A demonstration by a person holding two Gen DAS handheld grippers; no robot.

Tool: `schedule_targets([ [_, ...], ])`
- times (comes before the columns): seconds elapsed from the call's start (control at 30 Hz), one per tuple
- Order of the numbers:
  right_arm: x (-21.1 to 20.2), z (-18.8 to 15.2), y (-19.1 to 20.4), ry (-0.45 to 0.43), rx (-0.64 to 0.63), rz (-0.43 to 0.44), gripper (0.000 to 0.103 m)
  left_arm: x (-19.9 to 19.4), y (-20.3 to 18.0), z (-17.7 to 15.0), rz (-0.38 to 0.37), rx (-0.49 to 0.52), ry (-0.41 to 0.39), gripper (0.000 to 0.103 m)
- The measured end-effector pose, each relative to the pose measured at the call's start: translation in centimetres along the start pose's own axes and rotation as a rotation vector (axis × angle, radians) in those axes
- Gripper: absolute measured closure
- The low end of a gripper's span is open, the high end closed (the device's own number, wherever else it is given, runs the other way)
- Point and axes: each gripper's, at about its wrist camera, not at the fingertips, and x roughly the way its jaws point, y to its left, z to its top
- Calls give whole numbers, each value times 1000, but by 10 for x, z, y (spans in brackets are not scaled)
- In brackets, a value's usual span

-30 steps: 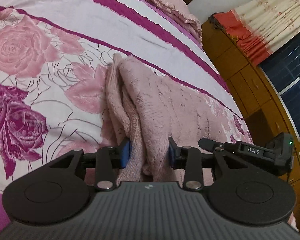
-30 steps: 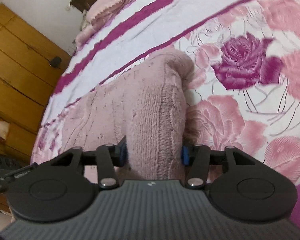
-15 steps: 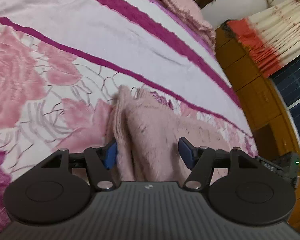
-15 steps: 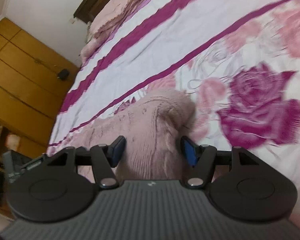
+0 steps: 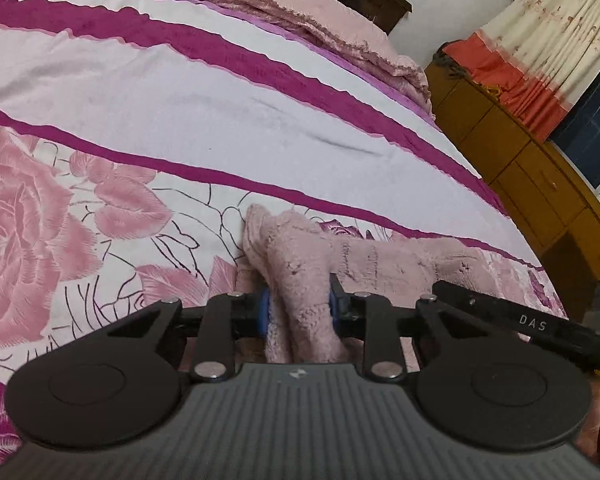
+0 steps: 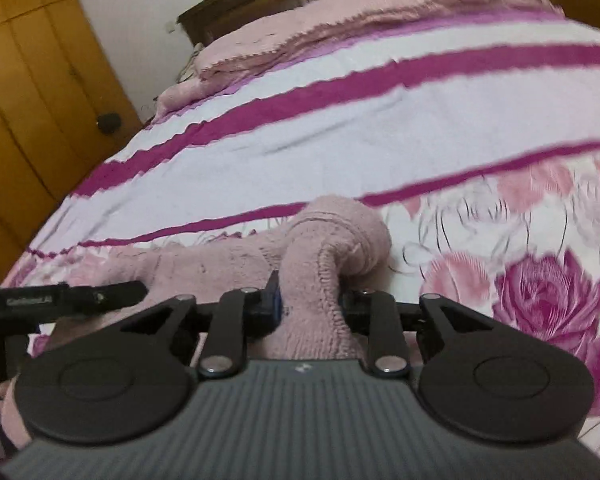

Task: Fold small clothes
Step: 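Open both grippers and release the folded cardigan onto the bed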

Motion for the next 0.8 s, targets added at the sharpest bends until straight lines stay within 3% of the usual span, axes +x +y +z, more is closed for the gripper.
schedule_targets([
  [0.13, -13, 3, 5, 2, -3, -43, 60, -5, -3, 5, 7, -5, 21, 69],
  [0.37, -70, -7, 19, -77, -29, -113, 59, -54, -28, -1, 94, 71, 0, 53],
  [0.53, -106, -27, 24, -67, -48, -135, 59, -96, -53, -21, 93, 147, 8, 44],
  [0.67, -129, -47, 29, -73, -17, -121, 59, -123, -67, -43, 81, 131, 15, 40],
  [0.8, -133, -64, 35, -57, -13, -101, 59, -130, -73, -67, 144, 162, 23, 40],
])
